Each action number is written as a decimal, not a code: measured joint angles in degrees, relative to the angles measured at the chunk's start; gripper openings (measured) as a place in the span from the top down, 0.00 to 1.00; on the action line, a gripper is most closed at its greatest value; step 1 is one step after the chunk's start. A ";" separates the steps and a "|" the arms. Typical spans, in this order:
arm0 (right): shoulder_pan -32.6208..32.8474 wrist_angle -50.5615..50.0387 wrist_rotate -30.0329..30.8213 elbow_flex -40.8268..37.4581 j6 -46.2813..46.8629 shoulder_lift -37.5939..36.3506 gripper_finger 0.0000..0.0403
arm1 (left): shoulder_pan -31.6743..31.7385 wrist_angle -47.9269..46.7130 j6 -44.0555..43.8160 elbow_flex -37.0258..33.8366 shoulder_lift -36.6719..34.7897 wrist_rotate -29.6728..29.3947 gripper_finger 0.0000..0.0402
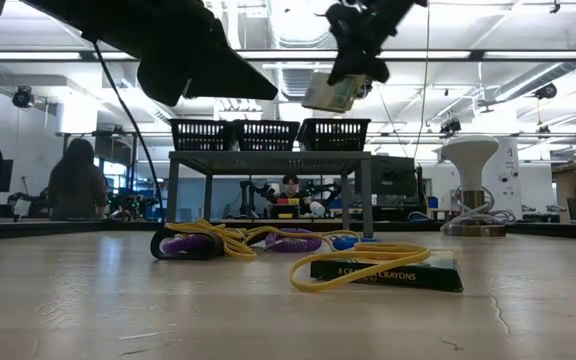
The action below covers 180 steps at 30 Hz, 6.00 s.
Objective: Pick & Place Office Desk Supplies
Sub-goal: Put the crayon box into the right black bin on the shelf, then put the blue spring keychain into the middle black bin on the shelf
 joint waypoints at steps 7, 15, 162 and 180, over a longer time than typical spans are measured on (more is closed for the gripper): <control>-2.49 18.83 -6.92 -19.21 5.46 -10.41 0.92 | 0.00 0.04 0.00 0.00 0.00 0.00 0.54; -4.59 37.93 -13.71 -35.64 11.33 -16.99 0.92 | 0.07 0.17 0.00 0.00 0.00 0.00 0.54; 43.19 65.58 38.15 -64.76 2.47 -2.82 0.94 | 17.94 -4.32 -23.08 -0.02 5.40 34.28 0.61; 51.99 111.71 46.99 -81.67 -11.53 -8.47 0.94 | 14.58 12.41 -8.64 0.22 5.42 23.50 0.61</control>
